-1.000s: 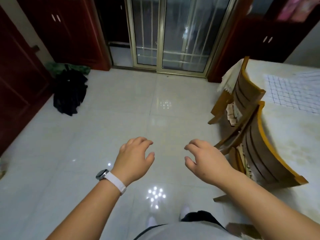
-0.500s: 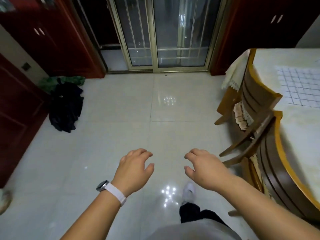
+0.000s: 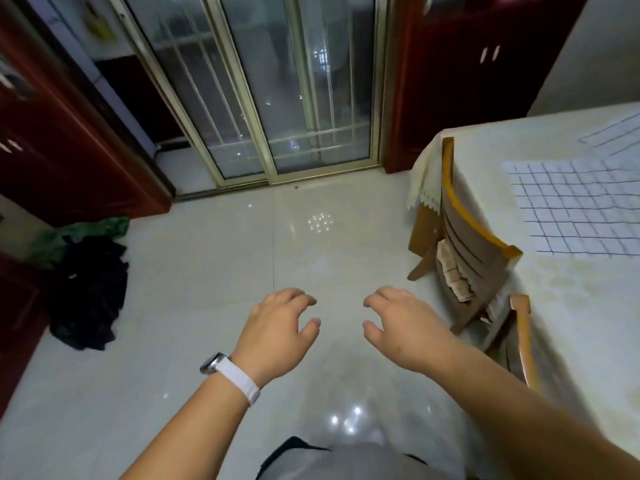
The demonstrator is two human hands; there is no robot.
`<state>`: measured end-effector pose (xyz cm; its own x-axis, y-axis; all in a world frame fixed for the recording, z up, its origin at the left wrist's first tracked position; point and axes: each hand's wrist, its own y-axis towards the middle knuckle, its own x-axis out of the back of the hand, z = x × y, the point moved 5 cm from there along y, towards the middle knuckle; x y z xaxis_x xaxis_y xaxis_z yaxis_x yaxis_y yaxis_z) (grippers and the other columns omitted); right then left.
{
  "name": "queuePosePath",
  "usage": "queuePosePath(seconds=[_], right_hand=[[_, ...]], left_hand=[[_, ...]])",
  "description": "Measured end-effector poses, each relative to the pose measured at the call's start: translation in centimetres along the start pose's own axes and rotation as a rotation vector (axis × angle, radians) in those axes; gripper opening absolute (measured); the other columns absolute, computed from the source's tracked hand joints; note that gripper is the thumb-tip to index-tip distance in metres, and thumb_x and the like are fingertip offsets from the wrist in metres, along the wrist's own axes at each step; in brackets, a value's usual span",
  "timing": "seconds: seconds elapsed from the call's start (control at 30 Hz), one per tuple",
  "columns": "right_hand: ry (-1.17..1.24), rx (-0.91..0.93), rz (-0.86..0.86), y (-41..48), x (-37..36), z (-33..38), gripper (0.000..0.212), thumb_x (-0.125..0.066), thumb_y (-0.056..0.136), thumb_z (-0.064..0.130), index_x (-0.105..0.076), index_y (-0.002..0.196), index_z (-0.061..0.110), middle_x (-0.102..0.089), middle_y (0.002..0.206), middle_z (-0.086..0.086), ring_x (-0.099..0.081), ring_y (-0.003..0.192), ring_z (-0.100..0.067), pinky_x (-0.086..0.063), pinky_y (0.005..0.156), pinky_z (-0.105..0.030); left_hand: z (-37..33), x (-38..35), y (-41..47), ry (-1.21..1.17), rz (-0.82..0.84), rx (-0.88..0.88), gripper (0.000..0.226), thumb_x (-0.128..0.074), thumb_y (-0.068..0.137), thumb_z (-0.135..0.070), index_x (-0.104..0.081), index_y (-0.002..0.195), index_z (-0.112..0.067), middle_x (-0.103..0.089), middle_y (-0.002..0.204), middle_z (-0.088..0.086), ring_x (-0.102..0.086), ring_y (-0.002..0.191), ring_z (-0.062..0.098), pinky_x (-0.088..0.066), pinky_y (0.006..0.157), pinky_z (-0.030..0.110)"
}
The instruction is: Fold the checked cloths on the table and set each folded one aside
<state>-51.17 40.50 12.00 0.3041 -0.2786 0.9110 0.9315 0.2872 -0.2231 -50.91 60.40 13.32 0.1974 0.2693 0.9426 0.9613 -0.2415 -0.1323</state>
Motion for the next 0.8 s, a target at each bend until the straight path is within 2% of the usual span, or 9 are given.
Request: queuePosePath(seconds=[0.13, 0.4, 0.5, 0.67, 0.8], right_hand=[[0.007, -0.035, 0.028, 2.9, 0.4, -1.5, 0.048, -0.043, 0.096, 0.046, -0.047, 0.138, 0.024, -0.049, 0.136, 0.001, -0.046, 0.122, -0.021, -0.042, 0.099, -0.036], [-0.032, -0.108, 0.026, 10.9, 1.9, -3.4, 0.049, -0.044, 0.094, 0.047, -0.047, 0.137, 0.024, -0.051, 0.134, 0.002, -0.048, 0.12, -0.022, -0.044, 0.098, -0.038], [-0.057, -0.179, 0.078, 15.1, 2.3, -3.6, 0.049, -0.044, 0.094, 0.049, -0.046, 0.137, 0.025, -0.051, 0.135, 0.002, -0.049, 0.123, -0.023, -0.045, 0.098, -0.039], [-0.101, -0.25, 0.122, 23.0, 4.8, -2.6, 0.049, -0.044, 0.094, 0.051, -0.045, 0.137, 0.026, -0.051, 0.132, 0.001, -0.05, 0.122, -0.023, -0.046, 0.096, -0.038], [-0.103, -0.283, 0.068, 29.5, 8.0, -1.7, 0.049, -0.043, 0.094, 0.052, -0.045, 0.137, 0.027, -0.052, 0.129, 0.003, -0.053, 0.12, -0.02, -0.047, 0.092, -0.035]], left_hand=[[0.0, 0.4, 4.3, -0.004, 0.03, -0.039, 0.055, -0.035, 0.083, -0.057, -0.057, 0.126, -0.029, -0.053, 0.132, -0.01, -0.046, 0.125, 0.016, -0.037, 0.104, 0.035], [3.0, 0.1, 13.2, -0.102, 0.082, -0.073, 0.05, -0.042, 0.085, -0.052, -0.058, 0.126, -0.03, -0.055, 0.13, -0.011, -0.047, 0.124, 0.013, -0.034, 0.105, 0.03], [5.3, 0.0, 18.0, -0.105, 0.128, -0.103, 0.048, -0.045, 0.086, -0.051, -0.059, 0.126, -0.029, -0.057, 0.13, -0.011, -0.05, 0.122, 0.014, -0.035, 0.103, 0.03], [9.1, 2.1, 26.3, -0.118, 0.173, -0.173, 0.059, -0.032, 0.084, -0.06, -0.059, 0.126, -0.029, -0.059, 0.127, -0.011, -0.053, 0.12, 0.015, -0.04, 0.101, 0.032], [11.3, 5.2, 32.3, -0.161, 0.181, -0.256, 0.049, -0.042, 0.09, -0.052, -0.055, 0.131, -0.029, -0.054, 0.134, -0.01, -0.048, 0.124, 0.013, -0.036, 0.106, 0.031]])
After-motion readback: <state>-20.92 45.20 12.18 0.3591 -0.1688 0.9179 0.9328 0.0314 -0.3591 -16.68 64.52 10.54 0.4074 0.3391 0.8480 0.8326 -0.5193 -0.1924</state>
